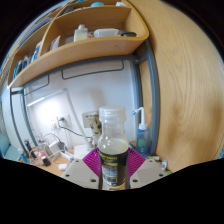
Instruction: Pour water
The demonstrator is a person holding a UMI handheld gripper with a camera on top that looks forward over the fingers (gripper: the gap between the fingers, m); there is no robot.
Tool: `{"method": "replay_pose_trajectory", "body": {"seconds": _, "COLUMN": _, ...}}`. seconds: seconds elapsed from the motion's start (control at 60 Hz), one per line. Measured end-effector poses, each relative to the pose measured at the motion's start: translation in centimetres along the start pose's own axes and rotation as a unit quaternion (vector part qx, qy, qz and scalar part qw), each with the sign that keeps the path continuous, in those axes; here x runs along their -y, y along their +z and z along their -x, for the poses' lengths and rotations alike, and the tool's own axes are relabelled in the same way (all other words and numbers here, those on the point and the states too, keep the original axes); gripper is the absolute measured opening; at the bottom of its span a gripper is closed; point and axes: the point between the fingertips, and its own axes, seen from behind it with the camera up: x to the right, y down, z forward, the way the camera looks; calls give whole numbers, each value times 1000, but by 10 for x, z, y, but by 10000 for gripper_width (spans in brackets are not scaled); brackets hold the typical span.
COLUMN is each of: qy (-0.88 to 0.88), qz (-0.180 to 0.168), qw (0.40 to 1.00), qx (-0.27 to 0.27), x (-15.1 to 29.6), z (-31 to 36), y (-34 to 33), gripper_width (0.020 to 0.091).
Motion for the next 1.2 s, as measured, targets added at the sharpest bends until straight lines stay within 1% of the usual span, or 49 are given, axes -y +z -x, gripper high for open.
{"method": "replay_pose_trajectory", "body": {"seconds": 0.133, "qy": -39, "qz": 15, "qw": 999, "qx": -30, "x": -37, "z": -43, "y": 23, "gripper_width": 320}}
{"method": "replay_pose_trajectory", "body": {"seconds": 0.233, "qy": -40, "qz": 25, "qw": 998, "qx": -33, "x": -58, "z": -59, "y": 37, "gripper_width": 317}}
{"method": "replay_pose_trajectory", "body": {"seconds": 0.417, "qy": -30, "qz": 12, "qw": 999, "qx": -35, "x": -86, "z": -70, "y": 60, "gripper_width": 320}}
{"method": "replay_pose_trajectory", "body": {"seconds": 0.517, "qy": -25, "qz": 16, "qw": 999, "qx": -36, "x": -102, "z": -76, "y": 66, "gripper_width": 325}}
{"method": "replay_pose_trajectory", "body": {"seconds": 0.567, "qy": -29, "qz": 23, "qw": 998, "qx": -42, "x": -115, "z": -80, "y": 67, "gripper_width": 327}}
{"method": "replay_pose_trajectory", "body": {"seconds": 0.583, "qy": -31, "qz": 25, "qw": 998, "qx": -43, "x": -117, "z": -81, "y": 66, "gripper_width": 335}}
{"method": "replay_pose_trajectory", "body": {"seconds": 0.6, "qy": -31, "qz": 11, "qw": 999, "qx": -41, "x": -113, "z": -79, "y": 66, "gripper_width": 339}}
{"method": "replay_pose_trajectory", "body": {"seconds": 0.65, "qy": -26, "qz": 4, "qw": 999, "qx": -39, "x": -114, "z": -79, "y": 63, "gripper_width": 344}}
{"method": "replay_pose_trajectory", "body": {"seconds": 0.75, "qy": -32, "qz": -4, "qw": 999, "qx": -38, "x": -116, "z": -77, "y": 61, "gripper_width": 386}}
{"method": "replay_pose_trajectory", "body": {"seconds": 0.817, "qy": -26, "qz": -1, "qw": 999, "qx": -41, "x": -116, "z": -79, "y": 61, "gripper_width": 417}}
{"method": "replay_pose_trajectory", "body": {"seconds": 0.867, "qy": -20, "qz": 8, "qw": 999, "qx": -44, "x": -118, "z": -79, "y": 61, "gripper_width": 445}}
{"method": "replay_pose_trajectory", "body": {"seconds": 0.917, "qy": -7, "qz": 23, "qw": 999, "qx": -48, "x": -122, "z": -81, "y": 59, "gripper_width": 496}}
{"method": "replay_pose_trajectory", "body": {"seconds": 0.983, "qy": -16, "qz": 30, "qw": 997, "qx": -62, "x": -125, "z": -87, "y": 54, "gripper_width": 530}}
{"method": "replay_pose_trajectory", "body": {"seconds": 1.033, "qy": -29, "qz": 53, "qw": 996, "qx": -67, "x": -134, "z": -87, "y": 45, "gripper_width": 596}}
{"method": "replay_pose_trajectory", "body": {"seconds": 1.067, "qy": -36, "qz": 71, "qw": 995, "qx": -63, "x": -143, "z": -86, "y": 36, "gripper_width": 626}}
{"method": "replay_pose_trajectory", "body": {"seconds": 1.1, "qy": -35, "qz": 86, "qw": 994, "qx": -59, "x": -150, "z": -84, "y": 26, "gripper_width": 642}}
{"method": "replay_pose_trajectory", "body": {"seconds": 1.2, "qy": -25, "qz": 117, "qw": 992, "qx": -45, "x": -164, "z": -77, "y": -15, "gripper_width": 643}}
